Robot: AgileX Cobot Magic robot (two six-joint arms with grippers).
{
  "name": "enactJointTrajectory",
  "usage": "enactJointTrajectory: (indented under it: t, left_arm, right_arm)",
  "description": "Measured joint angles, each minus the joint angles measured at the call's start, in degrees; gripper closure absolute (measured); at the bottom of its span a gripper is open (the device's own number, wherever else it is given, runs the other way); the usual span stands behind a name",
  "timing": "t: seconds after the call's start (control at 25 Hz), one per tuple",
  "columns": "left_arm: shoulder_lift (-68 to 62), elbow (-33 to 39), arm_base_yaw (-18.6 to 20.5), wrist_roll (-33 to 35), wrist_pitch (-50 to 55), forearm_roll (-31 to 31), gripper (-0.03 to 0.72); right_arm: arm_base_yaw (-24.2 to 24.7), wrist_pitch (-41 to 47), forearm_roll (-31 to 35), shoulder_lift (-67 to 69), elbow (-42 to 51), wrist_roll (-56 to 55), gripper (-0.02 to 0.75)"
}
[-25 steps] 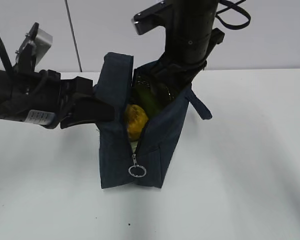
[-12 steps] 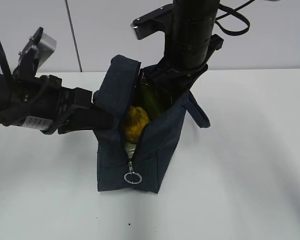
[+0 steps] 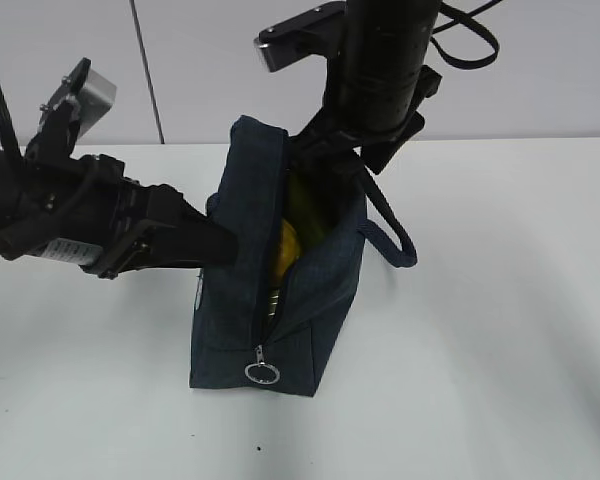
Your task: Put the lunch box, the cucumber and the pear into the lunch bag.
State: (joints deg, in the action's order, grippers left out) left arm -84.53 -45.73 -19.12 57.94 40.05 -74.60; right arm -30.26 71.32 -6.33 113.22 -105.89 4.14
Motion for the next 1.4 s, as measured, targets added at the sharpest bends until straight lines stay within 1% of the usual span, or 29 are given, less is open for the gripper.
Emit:
enactJointTrajectory:
  t: [0.04,0.12,0.32,0.48,0.6,0.68,0.76,0.92,1.12,1.24,1.4]
  left_arm:
    - [0.0,0.0,0.0,0.0,0.1,0.1,0.371]
    - [0.0,0.0,0.0,0.0,0.1,0.2,0.345]
    - [0.4,-0.4,0.0,0.0,0.1,3.7,0.33]
    - [1.9,-0.4,0.0,0.0,0.3,6.4,0.33]
    - [2.3,-0.5,-0.1,0.0,0.5,7.9,0.33]
    - [2.3,-0.5,-0.3,0.0,0.6,8.5,0.328]
    - [2.3,-0.5,-0.4,0.0,0.6,8.8,0.328]
    - [2.3,-0.5,-0.4,0.0,0.4,9.0,0.328]
    - [2.3,-0.5,-0.4,0.0,0.2,9.1,0.328]
    - [1.2,-0.5,-0.4,0.0,0.5,9.1,0.328]
    - [0.2,-0.5,-1.1,0.0,0.0,9.1,0.328]
  right_arm:
    - [0.0,0.0,1.1,-0.4,0.0,0.4,0.288]
    - [0.0,0.0,2.7,-1.7,0.0,0.9,0.288]
    - [0.0,0.0,6.3,-5.8,0.0,2.2,0.294]
    - [0.0,0.0,11.6,-9.1,0.5,4.7,0.358]
    - [0.0,0.0,17.6,-12.4,2.4,7.0,0.419]
    - [0.0,0.0,21.1,-14.9,4.2,8.2,0.442]
    - [0.0,0.0,22.9,-17.3,6.3,8.7,0.452]
    - [-0.6,0.1,23.4,-22.3,12.9,9.1,0.458]
    - [-4.4,-0.5,24.0,-29.4,24.8,9.1,0.458]
    - [-5.9,-5.6,26.9,-33.6,33.2,10.9,0.458]
    - [-6.2,-13.2,33.0,-36.6,41.7,16.1,0.458]
